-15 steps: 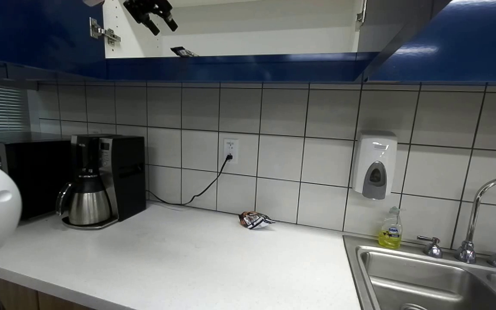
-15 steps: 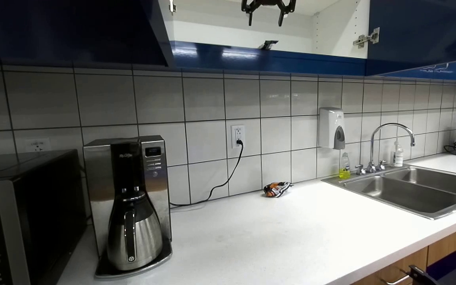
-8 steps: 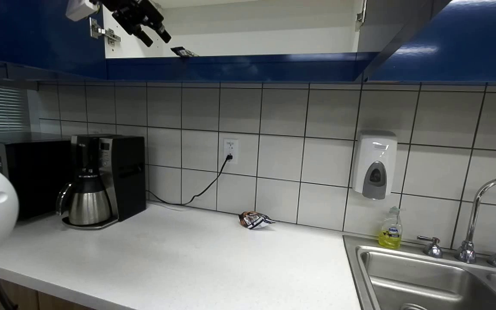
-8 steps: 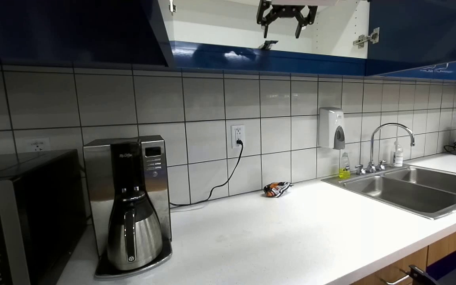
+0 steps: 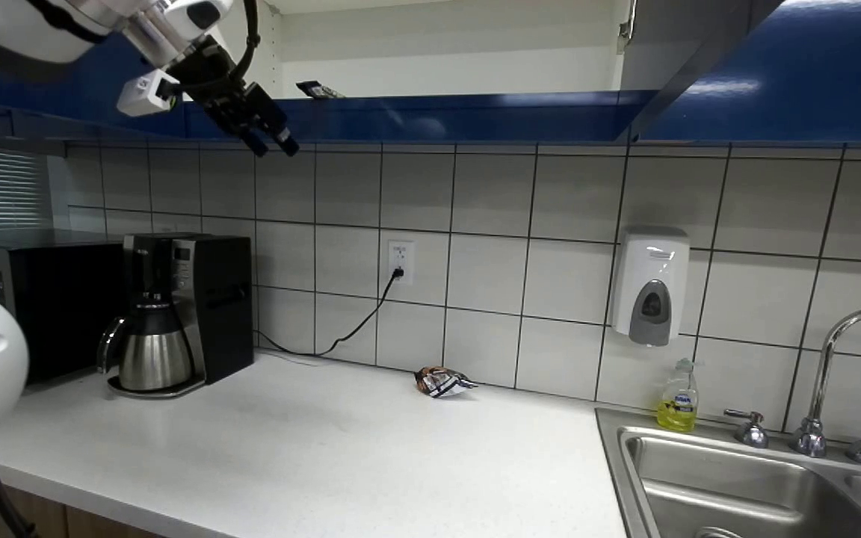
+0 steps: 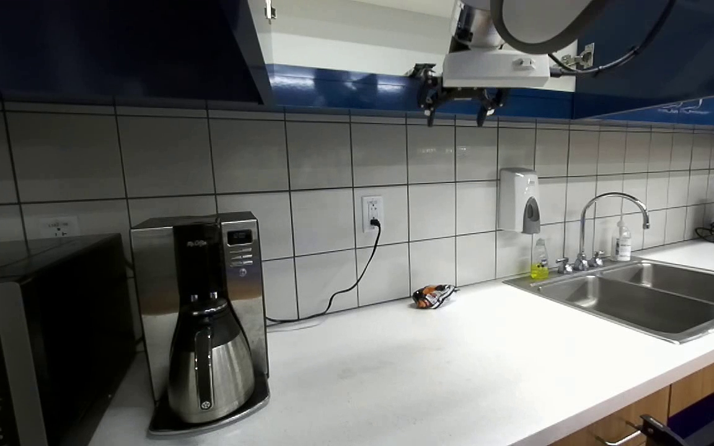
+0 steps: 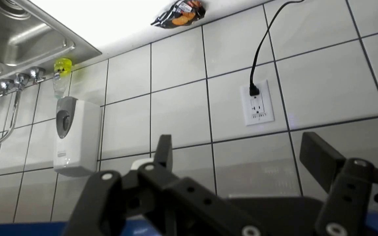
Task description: Put the snack bar in the top cabinet
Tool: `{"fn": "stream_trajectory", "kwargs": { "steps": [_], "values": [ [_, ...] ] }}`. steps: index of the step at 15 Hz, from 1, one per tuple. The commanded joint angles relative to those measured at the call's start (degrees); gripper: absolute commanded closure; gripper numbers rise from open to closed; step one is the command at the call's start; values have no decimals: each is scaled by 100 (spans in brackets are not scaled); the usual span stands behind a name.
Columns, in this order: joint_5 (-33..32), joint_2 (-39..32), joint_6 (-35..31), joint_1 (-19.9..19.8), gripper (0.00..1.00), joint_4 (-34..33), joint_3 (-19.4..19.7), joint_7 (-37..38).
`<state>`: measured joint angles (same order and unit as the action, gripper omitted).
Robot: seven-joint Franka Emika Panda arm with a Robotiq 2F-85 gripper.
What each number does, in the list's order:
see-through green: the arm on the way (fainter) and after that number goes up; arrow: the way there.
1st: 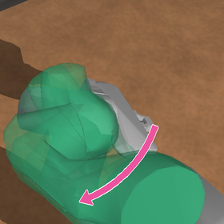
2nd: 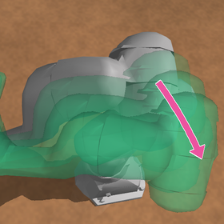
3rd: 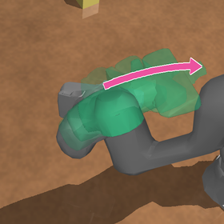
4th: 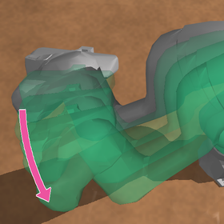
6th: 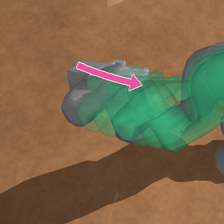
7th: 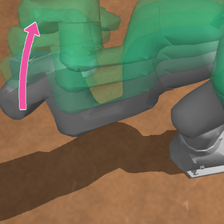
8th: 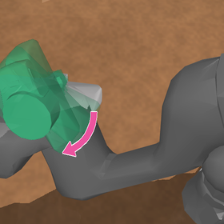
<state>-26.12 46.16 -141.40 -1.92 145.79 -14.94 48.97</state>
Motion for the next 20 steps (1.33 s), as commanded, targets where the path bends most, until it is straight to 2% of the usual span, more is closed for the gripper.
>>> {"fn": "stream_trajectory", "kwargs": {
  "steps": [1,7,16,18,20],
  "values": [
    [297,-8,-558,-100,0,623,8,-280],
    [697,-696,-961,-152,0,1128,87,-796],
    [1181,-1789,-1274,341,0,1331,748,-3729],
    [1366,-1956,-1410,437,0,1331,883,-4093],
    [1448,-2038,-1460,398,0,1330,888,-4149]
  ]
}}
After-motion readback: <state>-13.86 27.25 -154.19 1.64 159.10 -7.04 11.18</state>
